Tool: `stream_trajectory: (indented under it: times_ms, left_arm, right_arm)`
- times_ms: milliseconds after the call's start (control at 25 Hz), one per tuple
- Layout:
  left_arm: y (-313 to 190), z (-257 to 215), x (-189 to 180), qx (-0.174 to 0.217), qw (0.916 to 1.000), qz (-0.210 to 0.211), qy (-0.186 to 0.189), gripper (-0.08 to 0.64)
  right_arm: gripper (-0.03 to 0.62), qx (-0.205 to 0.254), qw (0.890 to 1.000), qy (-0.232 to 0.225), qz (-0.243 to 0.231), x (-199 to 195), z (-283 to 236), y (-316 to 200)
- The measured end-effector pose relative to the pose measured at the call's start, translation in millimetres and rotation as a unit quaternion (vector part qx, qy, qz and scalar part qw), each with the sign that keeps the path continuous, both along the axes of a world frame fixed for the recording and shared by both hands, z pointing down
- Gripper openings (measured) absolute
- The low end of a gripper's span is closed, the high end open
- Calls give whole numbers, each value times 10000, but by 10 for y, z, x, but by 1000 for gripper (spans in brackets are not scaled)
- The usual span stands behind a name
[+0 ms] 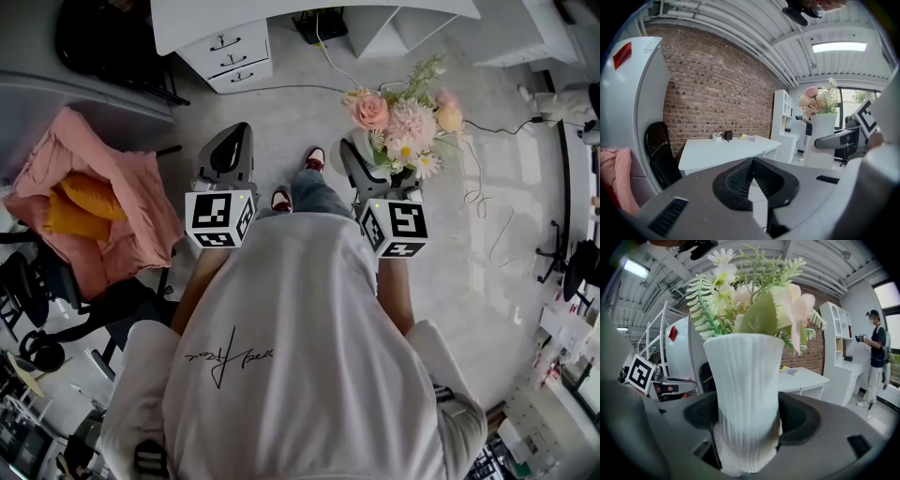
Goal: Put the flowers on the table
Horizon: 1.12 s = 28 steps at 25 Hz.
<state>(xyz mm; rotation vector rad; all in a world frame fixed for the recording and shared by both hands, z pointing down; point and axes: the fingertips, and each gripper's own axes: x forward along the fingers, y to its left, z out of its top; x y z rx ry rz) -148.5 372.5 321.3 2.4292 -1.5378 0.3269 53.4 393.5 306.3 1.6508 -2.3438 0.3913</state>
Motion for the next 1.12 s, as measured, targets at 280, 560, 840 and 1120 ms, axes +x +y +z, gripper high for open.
stream_trajectory:
  times_ms: [280,560,840,1120]
  left_arm:
    - [-454,59,191,-91,10000,1,-19,5]
    - [-982,71,427,-93,9999,4,-64,5]
    - [-1406,22,708,2,9999,-111,-115,5]
    - [-1685,43,925,32,9993,-372,63,5]
  right_arm:
    - [391,-77,9999,-65,-66,123,76,-473]
    - [392,-70,9999,-84,-112,334,114,-978]
    - [391,-26,9995,-171,-277,566,116,-1431]
    - [392,5,9987,-164,-488,734,157,-1760]
